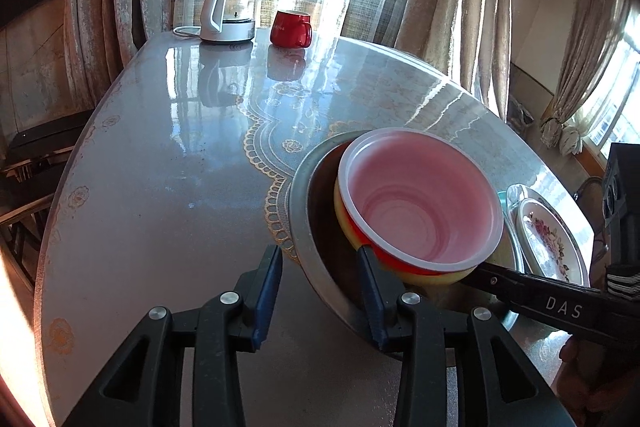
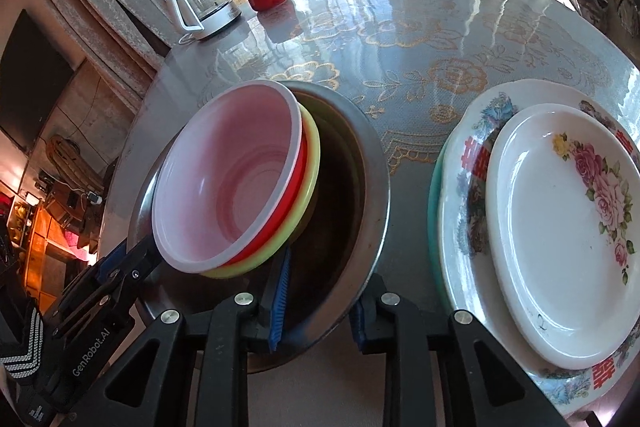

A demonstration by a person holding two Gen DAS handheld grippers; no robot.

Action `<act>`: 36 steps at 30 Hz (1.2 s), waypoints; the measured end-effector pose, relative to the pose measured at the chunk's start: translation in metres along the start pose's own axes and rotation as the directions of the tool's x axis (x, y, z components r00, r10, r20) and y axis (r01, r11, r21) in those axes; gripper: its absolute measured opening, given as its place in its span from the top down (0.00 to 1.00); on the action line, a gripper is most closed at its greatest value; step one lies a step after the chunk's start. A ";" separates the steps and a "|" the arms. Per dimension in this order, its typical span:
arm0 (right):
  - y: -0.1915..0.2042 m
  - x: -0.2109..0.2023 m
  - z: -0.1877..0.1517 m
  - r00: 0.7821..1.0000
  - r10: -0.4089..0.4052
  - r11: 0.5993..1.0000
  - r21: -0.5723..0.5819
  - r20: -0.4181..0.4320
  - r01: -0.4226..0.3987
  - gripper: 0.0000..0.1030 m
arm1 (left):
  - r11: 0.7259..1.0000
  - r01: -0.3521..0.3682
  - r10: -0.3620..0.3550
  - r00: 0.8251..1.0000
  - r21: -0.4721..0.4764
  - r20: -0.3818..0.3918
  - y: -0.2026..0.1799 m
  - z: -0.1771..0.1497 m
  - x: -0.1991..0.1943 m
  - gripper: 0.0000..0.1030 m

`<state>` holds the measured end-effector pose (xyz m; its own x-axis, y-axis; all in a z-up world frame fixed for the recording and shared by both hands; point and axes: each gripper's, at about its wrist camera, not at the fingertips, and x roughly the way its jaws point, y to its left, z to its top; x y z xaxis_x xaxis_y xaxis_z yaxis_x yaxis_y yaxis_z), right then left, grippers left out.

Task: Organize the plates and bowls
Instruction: 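Lift the nested steel bowl with both tools over the plate stack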

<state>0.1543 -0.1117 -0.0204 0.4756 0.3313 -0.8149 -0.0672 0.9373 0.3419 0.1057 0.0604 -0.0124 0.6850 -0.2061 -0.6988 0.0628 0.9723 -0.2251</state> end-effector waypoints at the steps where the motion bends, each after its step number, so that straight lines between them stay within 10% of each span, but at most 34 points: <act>1: 0.000 0.000 0.001 1.000 0.004 1.000 0.004 0.005 -0.004 0.76 | 1.000 -0.001 0.001 1.000 0.003 0.005 -0.001 -0.001 -0.001 0.61; 36: -0.017 -0.056 -0.009 0.978 0.110 0.993 0.030 0.175 -0.117 0.78 | 0.997 0.068 -0.073 0.985 0.039 0.154 -0.038 0.003 -0.046 0.71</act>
<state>0.1213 -0.1452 0.0148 0.6115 0.4086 -0.6776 -0.0958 0.8883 0.4492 0.0745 0.0330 0.0302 0.7822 -0.2575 -0.5674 0.1379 0.9596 -0.2454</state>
